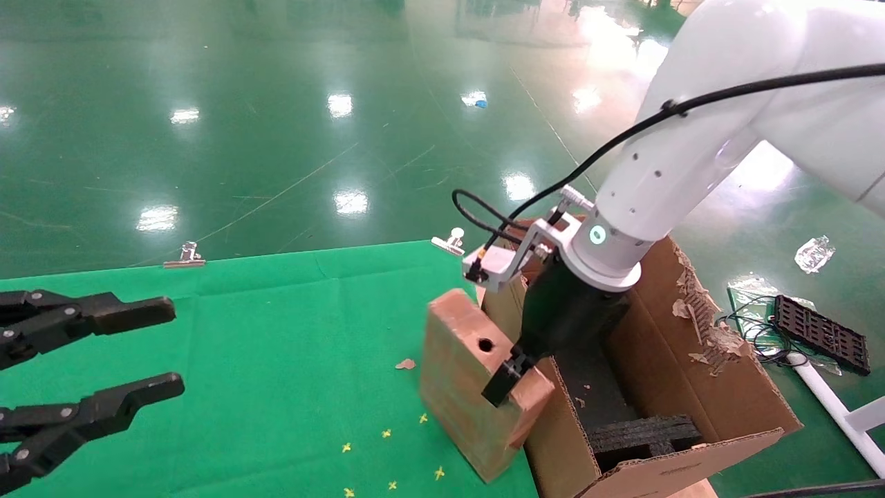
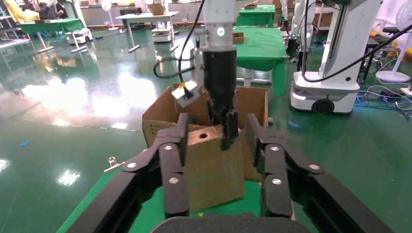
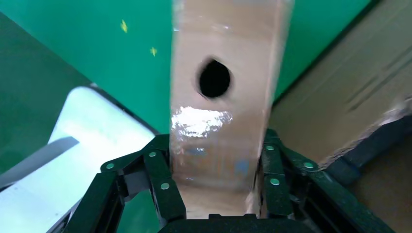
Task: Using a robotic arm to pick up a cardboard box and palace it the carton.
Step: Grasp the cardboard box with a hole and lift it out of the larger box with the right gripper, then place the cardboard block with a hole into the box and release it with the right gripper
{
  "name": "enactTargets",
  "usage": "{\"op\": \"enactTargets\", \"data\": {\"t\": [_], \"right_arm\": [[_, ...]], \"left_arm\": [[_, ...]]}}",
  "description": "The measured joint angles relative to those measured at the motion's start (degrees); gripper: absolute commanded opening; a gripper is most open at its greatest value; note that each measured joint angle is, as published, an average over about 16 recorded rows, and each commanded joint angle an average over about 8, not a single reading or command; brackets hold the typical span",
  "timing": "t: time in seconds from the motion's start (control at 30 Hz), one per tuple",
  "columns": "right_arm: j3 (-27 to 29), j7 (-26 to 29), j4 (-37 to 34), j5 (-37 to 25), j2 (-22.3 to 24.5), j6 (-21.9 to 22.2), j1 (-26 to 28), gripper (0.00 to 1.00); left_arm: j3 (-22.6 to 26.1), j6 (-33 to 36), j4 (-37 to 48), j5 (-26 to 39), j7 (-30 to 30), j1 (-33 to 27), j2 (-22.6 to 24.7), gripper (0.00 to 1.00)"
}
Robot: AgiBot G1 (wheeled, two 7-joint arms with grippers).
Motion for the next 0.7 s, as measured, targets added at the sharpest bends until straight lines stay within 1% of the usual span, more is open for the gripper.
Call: {"op": "enactTargets", "data": {"t": [0.17, 0.4, 0.53, 0.7], "right_arm": [[2.99, -3.52, -0.33, 1.06, 4.74, 1.83, 4.29, 0.0], [7.14, -8.58, -2.29, 1.13, 13.54, 4.21, 11.38, 0.0], [8.15, -10.1, -3.97, -0.44, 18.3, 4.56, 14.56, 0.0], [7.69, -10.36, -6.18, -3.29, 22.66, 3.57, 16.43, 0.0]], "left_arm": [[0.02, -0.01, 0.0, -0.01, 0.01, 0.0, -0.01, 0.0], [0.05, -0.02, 0.0, -0.03, 0.02, -0.01, -0.02, 0.0], [0.06, -0.03, 0.0, -0.04, 0.03, -0.01, -0.03, 0.0], [0.08, -0.03, 0.0, -0.05, 0.04, -0.02, -0.03, 0.0]]}}
